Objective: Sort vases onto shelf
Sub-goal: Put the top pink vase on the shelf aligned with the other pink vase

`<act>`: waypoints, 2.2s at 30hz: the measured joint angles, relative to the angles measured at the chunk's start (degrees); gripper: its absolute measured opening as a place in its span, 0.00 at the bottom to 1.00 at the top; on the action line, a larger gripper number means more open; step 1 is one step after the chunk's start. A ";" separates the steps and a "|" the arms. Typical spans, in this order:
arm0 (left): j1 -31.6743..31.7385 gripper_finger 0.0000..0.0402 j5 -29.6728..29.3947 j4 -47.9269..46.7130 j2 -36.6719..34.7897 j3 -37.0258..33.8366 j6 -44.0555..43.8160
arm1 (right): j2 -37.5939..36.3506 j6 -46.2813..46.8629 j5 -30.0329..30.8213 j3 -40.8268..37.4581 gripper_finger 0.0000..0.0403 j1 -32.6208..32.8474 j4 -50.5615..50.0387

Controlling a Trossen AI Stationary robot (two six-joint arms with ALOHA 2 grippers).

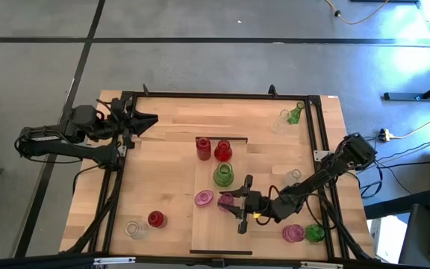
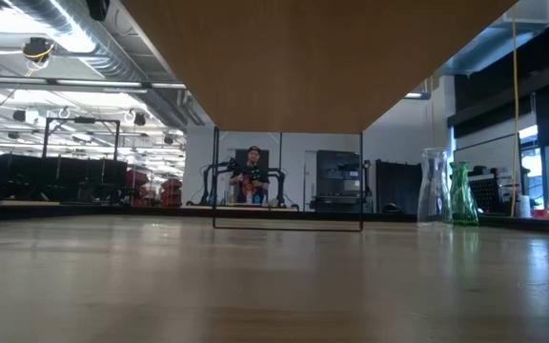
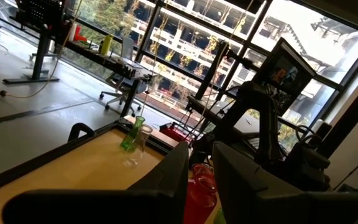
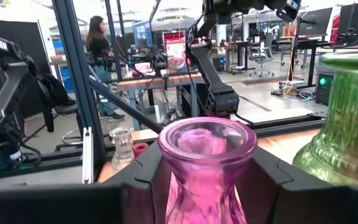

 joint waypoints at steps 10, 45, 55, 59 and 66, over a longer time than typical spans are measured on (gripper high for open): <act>0.01 0.17 0.14 0.00 0.00 0.00 0.02 | 0.00 -0.02 0.00 0.00 0.35 0.00 0.98; 0.00 0.17 0.15 -0.52 0.00 0.00 0.00 | -1.11 -1.88 -1.96 6.58 0.60 0.13 1.23; 0.02 0.17 0.15 -0.49 0.00 0.00 -0.90 | -13.19 0.50 9.97 6.88 0.60 4.45 -19.74; 0.01 0.17 0.15 -0.48 0.00 0.00 -2.97 | -16.63 21.54 8.96 6.87 0.60 6.66 -38.13; 0.00 0.17 1.51 -0.46 0.00 0.00 -3.30 | -17.05 33.25 3.28 6.86 0.46 10.60 -49.27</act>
